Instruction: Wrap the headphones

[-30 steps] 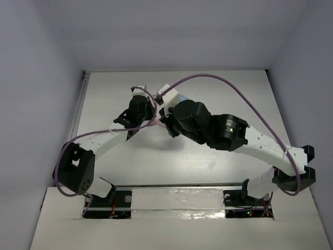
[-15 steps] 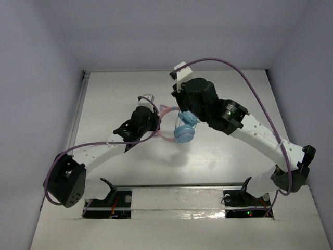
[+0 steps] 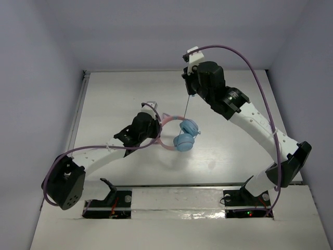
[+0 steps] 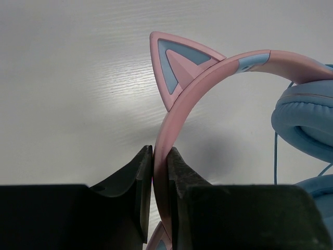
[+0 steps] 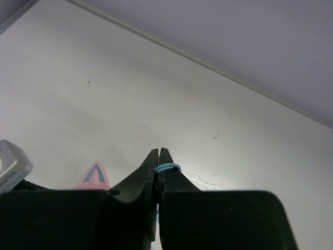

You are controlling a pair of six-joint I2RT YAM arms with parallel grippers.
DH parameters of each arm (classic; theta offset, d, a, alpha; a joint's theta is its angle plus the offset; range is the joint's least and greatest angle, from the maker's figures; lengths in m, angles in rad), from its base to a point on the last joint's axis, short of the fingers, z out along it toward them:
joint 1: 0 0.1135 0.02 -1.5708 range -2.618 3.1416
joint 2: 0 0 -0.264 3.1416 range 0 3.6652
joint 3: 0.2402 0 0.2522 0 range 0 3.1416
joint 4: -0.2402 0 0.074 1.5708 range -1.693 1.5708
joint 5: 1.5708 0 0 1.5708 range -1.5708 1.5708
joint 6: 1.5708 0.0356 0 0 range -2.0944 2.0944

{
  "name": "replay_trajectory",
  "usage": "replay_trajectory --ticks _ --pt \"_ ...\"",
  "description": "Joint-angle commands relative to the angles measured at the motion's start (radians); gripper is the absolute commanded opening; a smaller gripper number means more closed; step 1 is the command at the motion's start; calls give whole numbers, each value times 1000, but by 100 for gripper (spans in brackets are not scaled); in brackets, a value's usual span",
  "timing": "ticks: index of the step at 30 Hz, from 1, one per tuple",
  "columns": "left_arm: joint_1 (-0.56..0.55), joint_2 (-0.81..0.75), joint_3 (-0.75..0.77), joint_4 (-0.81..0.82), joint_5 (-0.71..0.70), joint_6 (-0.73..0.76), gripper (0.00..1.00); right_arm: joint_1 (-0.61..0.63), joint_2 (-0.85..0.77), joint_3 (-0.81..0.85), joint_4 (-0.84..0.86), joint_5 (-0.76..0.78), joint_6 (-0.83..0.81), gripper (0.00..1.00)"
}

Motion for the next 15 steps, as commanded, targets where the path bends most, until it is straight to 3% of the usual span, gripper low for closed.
replay_trajectory --ticks 1,4,10,15 --pt "-13 -77 5 124 81 26 0 -43 9 -17 92 -78 -25 0" --pt "-13 -103 -11 155 171 37 0 -98 6 -52 109 -185 -27 0" --pt "-13 -144 -2 205 348 52 0 -155 4 -103 137 -236 -3 0" --pt "-13 -203 6 242 391 40 0 -195 -76 -207 204 -285 57 0"
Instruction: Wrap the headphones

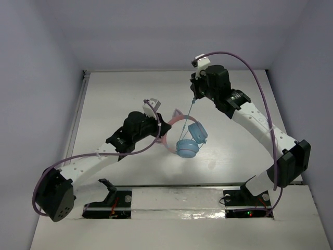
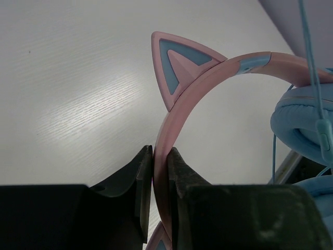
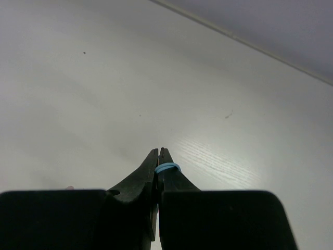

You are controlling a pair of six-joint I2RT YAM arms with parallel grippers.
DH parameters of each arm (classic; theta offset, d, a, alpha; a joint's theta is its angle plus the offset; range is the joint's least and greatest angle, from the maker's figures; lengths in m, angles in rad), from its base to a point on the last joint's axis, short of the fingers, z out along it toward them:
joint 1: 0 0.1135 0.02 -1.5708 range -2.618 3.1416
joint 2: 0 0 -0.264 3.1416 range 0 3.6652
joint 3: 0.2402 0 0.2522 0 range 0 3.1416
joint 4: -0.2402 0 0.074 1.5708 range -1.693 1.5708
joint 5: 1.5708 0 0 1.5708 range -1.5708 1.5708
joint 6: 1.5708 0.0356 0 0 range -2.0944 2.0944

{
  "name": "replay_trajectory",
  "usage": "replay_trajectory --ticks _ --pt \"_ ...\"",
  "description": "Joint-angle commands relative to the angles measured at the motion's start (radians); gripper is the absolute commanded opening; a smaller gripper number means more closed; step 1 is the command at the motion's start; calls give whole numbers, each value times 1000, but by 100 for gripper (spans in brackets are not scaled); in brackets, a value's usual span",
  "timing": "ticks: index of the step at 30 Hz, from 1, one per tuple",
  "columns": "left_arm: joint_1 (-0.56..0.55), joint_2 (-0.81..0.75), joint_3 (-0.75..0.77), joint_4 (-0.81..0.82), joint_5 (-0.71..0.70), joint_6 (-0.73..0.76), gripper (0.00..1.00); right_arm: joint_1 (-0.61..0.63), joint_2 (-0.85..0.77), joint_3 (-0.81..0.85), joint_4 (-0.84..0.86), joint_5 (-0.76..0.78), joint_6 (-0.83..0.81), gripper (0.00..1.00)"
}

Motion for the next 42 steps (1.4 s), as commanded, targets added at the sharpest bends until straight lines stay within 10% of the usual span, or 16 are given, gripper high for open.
replay_trajectory --ticks 1,13,33,42 --pt "-3 -89 13 148 113 -12 0 -31 -89 -51 117 -47 40 0" --pt "92 -148 55 203 194 -79 0 -50 -309 -312 257 27 187 0" --pt "268 -67 156 409 426 -374 0 -50 -514 -775 826 -280 494 0" --pt "268 -45 387 6 208 -204 0 -50 -607 -945 863 -251 539 56"
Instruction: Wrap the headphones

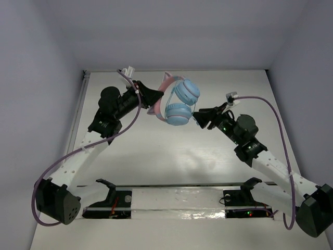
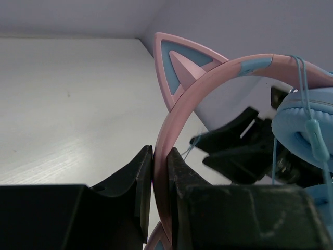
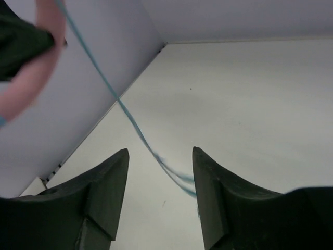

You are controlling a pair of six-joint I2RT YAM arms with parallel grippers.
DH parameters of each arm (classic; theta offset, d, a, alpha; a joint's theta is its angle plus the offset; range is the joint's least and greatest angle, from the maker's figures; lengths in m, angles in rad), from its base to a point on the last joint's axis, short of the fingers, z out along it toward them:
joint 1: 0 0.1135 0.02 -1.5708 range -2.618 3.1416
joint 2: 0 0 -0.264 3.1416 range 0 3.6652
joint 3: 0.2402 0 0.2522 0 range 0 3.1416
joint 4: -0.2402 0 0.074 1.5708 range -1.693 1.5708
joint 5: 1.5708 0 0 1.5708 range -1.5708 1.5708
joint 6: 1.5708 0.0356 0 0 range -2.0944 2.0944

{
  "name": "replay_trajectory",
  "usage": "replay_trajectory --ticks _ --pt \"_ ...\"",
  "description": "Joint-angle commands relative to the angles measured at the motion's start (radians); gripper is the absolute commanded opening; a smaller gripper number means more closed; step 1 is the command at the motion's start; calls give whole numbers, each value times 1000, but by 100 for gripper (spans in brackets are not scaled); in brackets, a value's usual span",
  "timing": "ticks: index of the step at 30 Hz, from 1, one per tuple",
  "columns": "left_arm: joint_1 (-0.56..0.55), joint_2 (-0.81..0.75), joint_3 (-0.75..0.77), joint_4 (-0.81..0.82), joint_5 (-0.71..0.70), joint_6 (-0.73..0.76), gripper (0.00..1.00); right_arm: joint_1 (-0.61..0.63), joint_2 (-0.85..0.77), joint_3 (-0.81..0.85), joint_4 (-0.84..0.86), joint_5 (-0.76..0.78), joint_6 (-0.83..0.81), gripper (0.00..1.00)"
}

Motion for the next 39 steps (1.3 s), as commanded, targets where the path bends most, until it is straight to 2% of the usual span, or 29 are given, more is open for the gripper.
replay_trajectory --ticks 1,3,7,10,11,12,13,14,16,17,20,23,31,34,37,39 --pt "6 5 163 -126 -135 73 0 -7 -62 -75 72 22 26 58" --pt "6 21 229 -222 -166 117 0 -7 -87 -106 66 17 23 62" --pt "6 22 274 -281 -207 153 0 -7 -73 -127 63 -7 3 67" --pt "6 31 315 -328 -217 171 0 -7 -60 -126 76 -9 -8 39" --pt "6 36 326 -339 -220 182 0 -7 -55 -120 84 -13 -16 22" --pt "6 39 347 -367 -223 187 0 -7 -50 -113 99 -27 -31 15" --pt "6 44 357 -378 -227 191 0 -7 -31 -107 110 -30 -37 13" --pt "6 47 366 -385 -230 200 0 -7 -18 -103 130 -36 -45 15" --pt "6 50 392 -410 -233 207 0 -7 15 -97 194 -62 -75 26" --pt "6 51 400 -417 -233 210 0 -7 61 -90 217 -75 -85 45" --pt "6 56 429 -447 -237 219 0 -7 143 -57 294 -120 -114 69" --pt "6 53 449 -471 -230 222 0 -7 246 1 314 -166 -158 78" --pt "-7 24 432 -494 -184 216 0 -7 448 153 308 -176 -224 82" --pt "-30 10 409 -488 -184 214 0 -7 517 212 343 -242 -209 80" --pt "-30 5 404 -483 -189 207 0 -7 618 276 371 -328 -160 68" --pt "-30 5 413 -494 -195 211 0 -7 657 272 447 -364 -107 69"
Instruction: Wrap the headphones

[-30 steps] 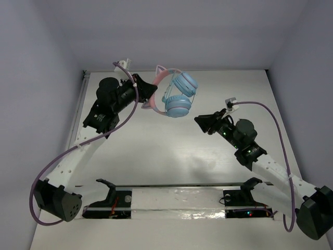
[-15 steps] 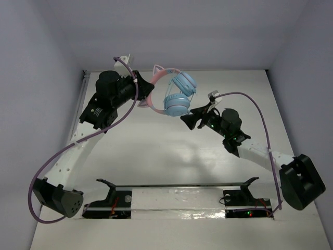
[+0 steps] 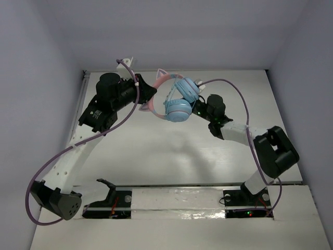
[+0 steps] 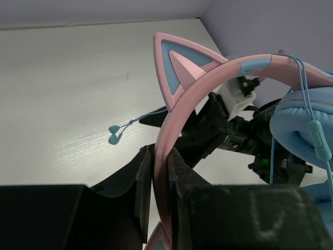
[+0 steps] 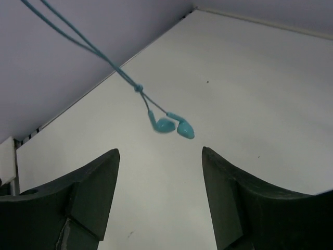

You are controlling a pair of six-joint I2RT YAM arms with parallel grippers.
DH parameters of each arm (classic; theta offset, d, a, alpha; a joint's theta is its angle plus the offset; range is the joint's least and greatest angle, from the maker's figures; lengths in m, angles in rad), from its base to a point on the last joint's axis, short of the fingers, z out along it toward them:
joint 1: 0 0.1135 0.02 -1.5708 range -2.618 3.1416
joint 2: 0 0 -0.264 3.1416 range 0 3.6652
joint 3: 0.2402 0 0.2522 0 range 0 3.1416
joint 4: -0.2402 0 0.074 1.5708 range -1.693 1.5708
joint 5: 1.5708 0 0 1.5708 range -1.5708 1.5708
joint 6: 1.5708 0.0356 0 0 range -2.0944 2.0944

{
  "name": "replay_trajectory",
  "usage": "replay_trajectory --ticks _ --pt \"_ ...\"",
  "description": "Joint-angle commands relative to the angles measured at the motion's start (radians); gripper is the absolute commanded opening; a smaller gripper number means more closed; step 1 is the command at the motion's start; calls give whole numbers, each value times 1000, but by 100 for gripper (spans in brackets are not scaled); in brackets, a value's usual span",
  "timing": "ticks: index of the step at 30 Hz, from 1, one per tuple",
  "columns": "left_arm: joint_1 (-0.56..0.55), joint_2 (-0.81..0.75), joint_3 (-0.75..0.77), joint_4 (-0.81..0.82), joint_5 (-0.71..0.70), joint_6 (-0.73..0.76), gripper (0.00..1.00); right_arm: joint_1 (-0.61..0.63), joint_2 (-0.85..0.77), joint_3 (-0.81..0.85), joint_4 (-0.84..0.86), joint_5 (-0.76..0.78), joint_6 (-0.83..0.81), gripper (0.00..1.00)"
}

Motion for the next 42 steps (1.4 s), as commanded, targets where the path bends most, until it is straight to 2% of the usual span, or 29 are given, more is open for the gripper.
replay_trajectory --ticks 1,5,11,13,16,17,19,20,21,25,26,27,31,32,33,34,35,36,38,42 --pt "-1 -49 39 75 14 -23 0 -4 38 25 162 -104 62 70" --pt "-1 -34 64 61 12 -14 0 -4 36 10 190 -109 74 76" --pt "-1 -29 38 68 20 -16 0 -4 -33 -10 124 -67 13 76" --pt "-1 -33 25 82 31 -22 0 -4 -25 7 75 -76 -8 70" --pt "-1 -35 34 84 13 -23 0 -4 -17 5 62 -101 4 43" --pt "-1 -34 40 79 8 -22 0 -4 -21 -7 74 -106 14 39" --pt "-1 -29 65 73 -1 -17 0 -4 -34 -64 131 -107 48 42" --pt "-1 -27 73 73 -4 -17 0 -4 -50 -82 151 -107 57 51" --pt "-1 -23 79 75 -6 -17 0 -4 -56 -110 180 -116 79 55" --pt "-1 -10 100 87 11 -28 0 -4 -42 -111 217 -165 114 54" --pt "-1 -10 100 90 11 -29 0 -4 -36 -108 222 -168 120 21" --pt "-1 -12 97 93 9 -31 0 -4 -25 -105 233 -158 134 6" --pt "-1 -17 87 98 -3 -29 0 -4 -19 -116 285 -162 165 1" --pt "-1 -15 85 98 -1 -28 0 -4 -22 -130 292 -155 168 5" --pt "-1 -14 84 98 -3 -26 0 -4 -27 -133 265 -126 156 13" --pt "-1 -12 80 96 -9 -23 0 -4 -34 -136 247 -103 140 27" --pt "-1 -12 77 93 -12 -16 0 -4 -57 -151 231 -84 130 58" --pt "-1 -9 76 91 -15 -11 0 -4 -70 -154 201 -49 101 68" --pt "-1 -6 74 88 -12 -8 0 -4 -99 -153 159 -18 70 80" --pt "-1 -7 60 105 5 -20 0 -4 -100 -98 67 2 5 81"
